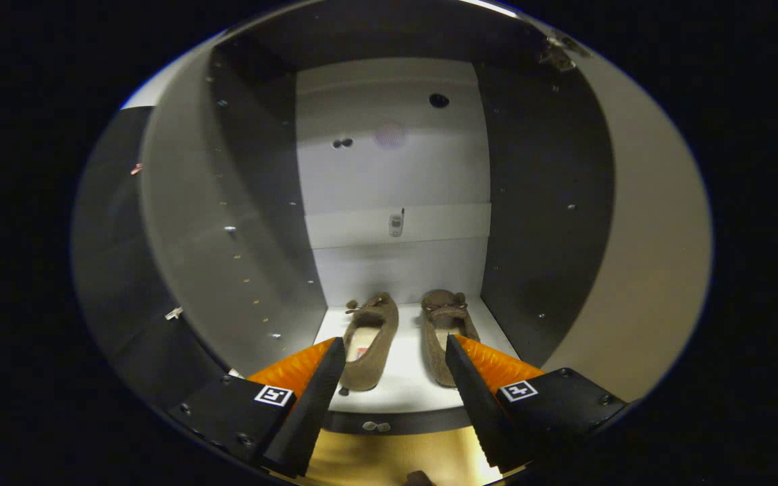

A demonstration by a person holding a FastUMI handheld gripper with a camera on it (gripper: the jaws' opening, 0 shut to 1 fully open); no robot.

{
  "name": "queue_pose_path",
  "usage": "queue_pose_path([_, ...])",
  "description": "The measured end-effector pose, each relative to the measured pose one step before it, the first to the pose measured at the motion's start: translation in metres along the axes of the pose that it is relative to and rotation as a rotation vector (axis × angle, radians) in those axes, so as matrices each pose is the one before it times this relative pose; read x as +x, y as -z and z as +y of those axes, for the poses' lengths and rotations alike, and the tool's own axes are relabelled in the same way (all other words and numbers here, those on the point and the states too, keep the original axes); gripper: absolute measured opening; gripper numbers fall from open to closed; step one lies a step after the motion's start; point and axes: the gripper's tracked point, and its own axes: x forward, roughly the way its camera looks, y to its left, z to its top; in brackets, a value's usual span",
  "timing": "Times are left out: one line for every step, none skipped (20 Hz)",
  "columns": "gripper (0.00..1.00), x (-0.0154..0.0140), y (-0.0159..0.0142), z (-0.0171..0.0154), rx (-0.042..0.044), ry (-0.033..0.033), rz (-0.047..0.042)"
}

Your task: Open the shoe cabinet door, grab the shoes and put them into the shoe cabinet, then close the shoe cabinet door.

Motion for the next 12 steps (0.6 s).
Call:
queue_pose_path([0.95, -0.01938, -0.00262, 0.00244, 0.00373, -0.01016, -0.02537])
queue_pose_path([0.95, -0.01883, -0.00293, 0.00350, 0.00815, -0.01527, -0.02909])
queue_pose_path([0.96, -0.01741, -0.00408, -0.00038, 0.00628, -0.00344, -0.03468])
queue_pose_path([0.98, -0.01772, -0.00337, -0.00100, 0.01025, -0.00376, -0.02930])
queue_pose_path([0.98, -0.02145, -0.00327, -0.00107, 0.00778, -0.00832, -0.02591])
queue_pose_path([0.98, -0.01875, -0.00259, -0.00211, 0.01004, -0.00591, -0.01498])
queue_pose_path([0.98, -0.01559, 0.00355, -0.00091, 0.00568, -0.00459, -0.00393])
queue_pose_path([0.98, -0.01639, 0.00094, -0.00176, 0.00195, -0.00725, -0.00344])
queue_pose_path([0.98, -0.01376, 0.00030, -0.00161, -0.00323, -0.00754, -0.00244])
queue_pose_path([0.98, -0.01895, -0.00049, -0.00305, -0.00679, -0.00967, -0.00581])
queue_pose_path([0.98, -0.02005, -0.00063, -0.00253, -0.00443, -0.00915, -0.00253])
queue_pose_path([0.98, -0.01963, -0.00191, -0.00363, -0.00457, -0.00933, -0.00868])
